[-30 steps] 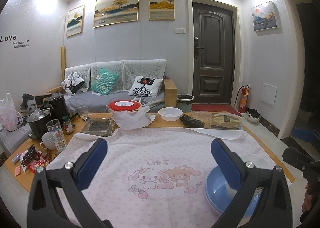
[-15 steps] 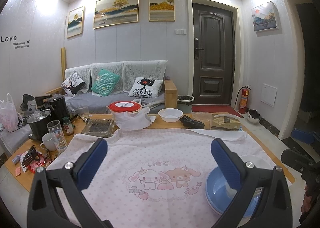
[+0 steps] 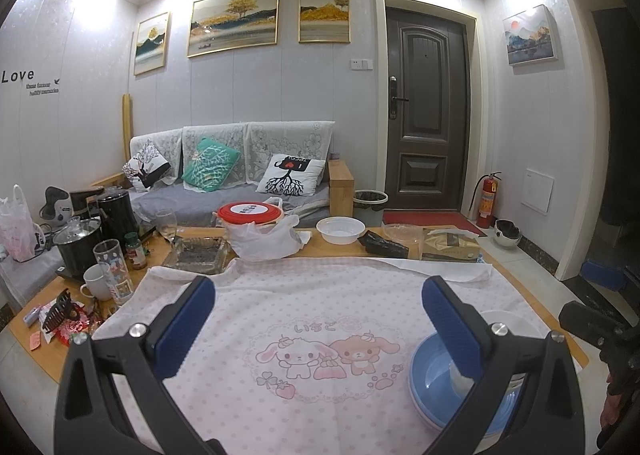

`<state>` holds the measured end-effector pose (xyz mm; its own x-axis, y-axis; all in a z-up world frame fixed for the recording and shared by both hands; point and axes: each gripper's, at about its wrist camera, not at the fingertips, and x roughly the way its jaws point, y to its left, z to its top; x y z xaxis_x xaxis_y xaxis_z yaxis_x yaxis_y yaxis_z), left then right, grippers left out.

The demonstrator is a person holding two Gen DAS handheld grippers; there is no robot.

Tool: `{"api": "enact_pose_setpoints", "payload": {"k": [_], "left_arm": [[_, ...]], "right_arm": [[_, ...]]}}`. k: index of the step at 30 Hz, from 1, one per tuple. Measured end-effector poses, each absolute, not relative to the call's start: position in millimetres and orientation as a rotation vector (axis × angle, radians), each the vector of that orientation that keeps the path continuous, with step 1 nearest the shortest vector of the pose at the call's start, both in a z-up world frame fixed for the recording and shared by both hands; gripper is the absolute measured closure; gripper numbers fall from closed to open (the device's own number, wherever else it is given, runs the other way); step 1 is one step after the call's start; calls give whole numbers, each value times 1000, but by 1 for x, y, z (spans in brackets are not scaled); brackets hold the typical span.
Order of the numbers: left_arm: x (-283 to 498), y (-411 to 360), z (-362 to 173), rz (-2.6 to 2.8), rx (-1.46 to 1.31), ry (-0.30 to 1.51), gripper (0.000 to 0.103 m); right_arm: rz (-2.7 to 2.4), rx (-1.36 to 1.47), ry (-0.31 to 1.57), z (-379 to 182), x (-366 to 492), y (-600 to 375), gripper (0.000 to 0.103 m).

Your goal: Organize plates and bowls

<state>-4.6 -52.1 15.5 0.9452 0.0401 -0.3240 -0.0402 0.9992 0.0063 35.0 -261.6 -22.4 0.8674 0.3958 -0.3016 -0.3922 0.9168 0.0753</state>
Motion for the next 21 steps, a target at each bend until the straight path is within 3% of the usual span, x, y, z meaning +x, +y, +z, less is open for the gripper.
{"api": "enact_pose_setpoints", "payload": {"k": [21], "left_arm": [[-5, -55, 14, 38, -2, 329, 0]], "right_arm": [[413, 14, 321, -23, 35, -261, 1]]}}
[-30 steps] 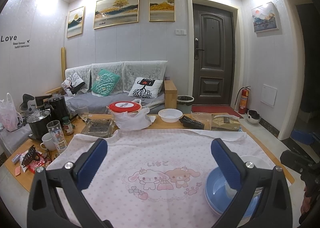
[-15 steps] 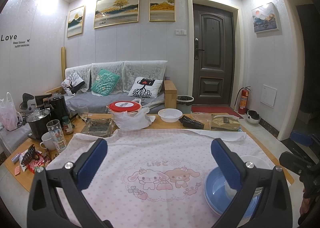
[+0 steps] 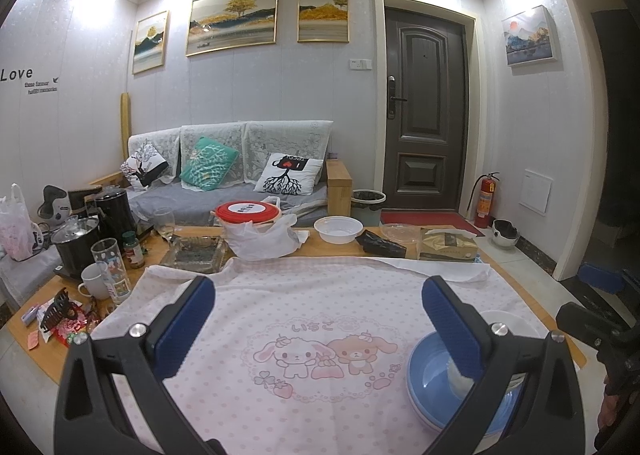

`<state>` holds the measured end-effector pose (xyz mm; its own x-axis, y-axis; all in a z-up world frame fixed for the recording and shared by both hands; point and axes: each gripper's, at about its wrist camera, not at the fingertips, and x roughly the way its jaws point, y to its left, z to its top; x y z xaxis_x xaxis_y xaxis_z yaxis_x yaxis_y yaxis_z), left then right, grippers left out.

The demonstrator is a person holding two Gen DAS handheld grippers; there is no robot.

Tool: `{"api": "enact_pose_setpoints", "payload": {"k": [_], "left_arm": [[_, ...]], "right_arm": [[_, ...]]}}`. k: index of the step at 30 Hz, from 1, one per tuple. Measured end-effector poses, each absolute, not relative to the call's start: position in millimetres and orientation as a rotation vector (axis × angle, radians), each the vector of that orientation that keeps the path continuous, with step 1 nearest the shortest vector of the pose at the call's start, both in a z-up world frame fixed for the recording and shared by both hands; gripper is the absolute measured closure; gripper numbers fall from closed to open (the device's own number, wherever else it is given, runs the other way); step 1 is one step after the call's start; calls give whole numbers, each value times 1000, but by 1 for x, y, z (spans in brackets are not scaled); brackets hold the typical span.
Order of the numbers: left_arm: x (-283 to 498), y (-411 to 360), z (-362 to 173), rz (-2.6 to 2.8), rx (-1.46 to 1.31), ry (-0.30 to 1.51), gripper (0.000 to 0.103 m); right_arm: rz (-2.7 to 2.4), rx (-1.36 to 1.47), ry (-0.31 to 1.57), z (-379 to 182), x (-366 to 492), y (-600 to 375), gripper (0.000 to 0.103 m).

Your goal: Organize plates and bowls

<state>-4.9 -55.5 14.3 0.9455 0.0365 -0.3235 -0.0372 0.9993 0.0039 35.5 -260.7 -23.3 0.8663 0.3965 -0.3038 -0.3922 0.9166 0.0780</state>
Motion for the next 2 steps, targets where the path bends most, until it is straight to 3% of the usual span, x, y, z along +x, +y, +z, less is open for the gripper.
{"api": "enact_pose_setpoints", "payload": {"k": [2], "left_arm": [[-5, -56, 14, 36, -2, 331, 0]], "right_arm": [[412, 13, 322, -23, 36, -261, 1]]}}
